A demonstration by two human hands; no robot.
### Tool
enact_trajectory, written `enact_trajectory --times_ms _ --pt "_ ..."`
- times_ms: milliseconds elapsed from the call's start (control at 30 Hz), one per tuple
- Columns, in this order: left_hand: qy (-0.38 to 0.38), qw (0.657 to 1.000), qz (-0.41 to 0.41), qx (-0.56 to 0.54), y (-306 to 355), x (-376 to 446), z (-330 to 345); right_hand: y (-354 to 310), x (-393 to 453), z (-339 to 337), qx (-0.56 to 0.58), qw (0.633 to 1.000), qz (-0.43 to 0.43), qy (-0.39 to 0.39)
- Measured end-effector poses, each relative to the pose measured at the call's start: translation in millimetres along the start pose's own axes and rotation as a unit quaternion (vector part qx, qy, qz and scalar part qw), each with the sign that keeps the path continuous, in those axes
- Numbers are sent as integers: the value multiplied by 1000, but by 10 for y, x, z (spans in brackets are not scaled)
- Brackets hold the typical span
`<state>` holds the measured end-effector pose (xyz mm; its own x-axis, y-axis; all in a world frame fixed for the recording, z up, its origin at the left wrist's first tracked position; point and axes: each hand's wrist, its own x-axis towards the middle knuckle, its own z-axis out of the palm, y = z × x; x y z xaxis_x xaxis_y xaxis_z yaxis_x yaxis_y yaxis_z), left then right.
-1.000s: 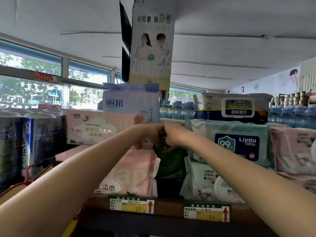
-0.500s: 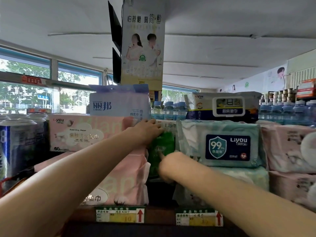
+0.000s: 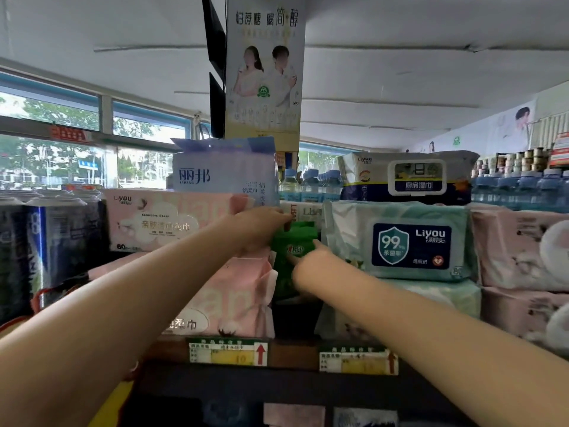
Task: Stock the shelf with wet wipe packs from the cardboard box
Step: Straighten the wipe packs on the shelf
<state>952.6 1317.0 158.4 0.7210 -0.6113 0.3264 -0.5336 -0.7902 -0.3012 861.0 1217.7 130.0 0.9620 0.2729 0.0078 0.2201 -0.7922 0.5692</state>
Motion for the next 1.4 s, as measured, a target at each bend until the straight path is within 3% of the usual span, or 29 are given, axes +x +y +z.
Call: enact_trajectory --times_ms 133,333,433,533,600,767,867,967,1200,1400 --pt "15 1000 2 -10 -14 -66 -78 101 -20 -72 -54 996 -5 -66" --pt "136 986 26 -97 116 -235 -361 665 -459 -344 14 989 16 149" --pt "214 964 41 -154 256 -281 -498 894 -612 -330 60 980 46 182" --pt "242 947 86 -191 433 -330 -621 1048 -773 -153 108 974 79 181" --pt "220 948 91 -212 545 -323 -630 1162 -857 -35 139 967 95 190" --pt "60 934 -27 -351 814 -362 -541 1313 -1017 289 140 970 147 137" --pt "53 924 -32 -378 892 -396 -488 1282 -1055 487 99 973 157 139" --pt "22 934 -40 -354 974 -402 -420 1267 -1063 571 86 969 158 168" --pt "66 938 -36 -339 1022 -246 -225 1303 -999 719 33 969 149 195" --pt "83 953 -42 -287 1109 -243 -268 1455 -1042 706 58 973 124 185"
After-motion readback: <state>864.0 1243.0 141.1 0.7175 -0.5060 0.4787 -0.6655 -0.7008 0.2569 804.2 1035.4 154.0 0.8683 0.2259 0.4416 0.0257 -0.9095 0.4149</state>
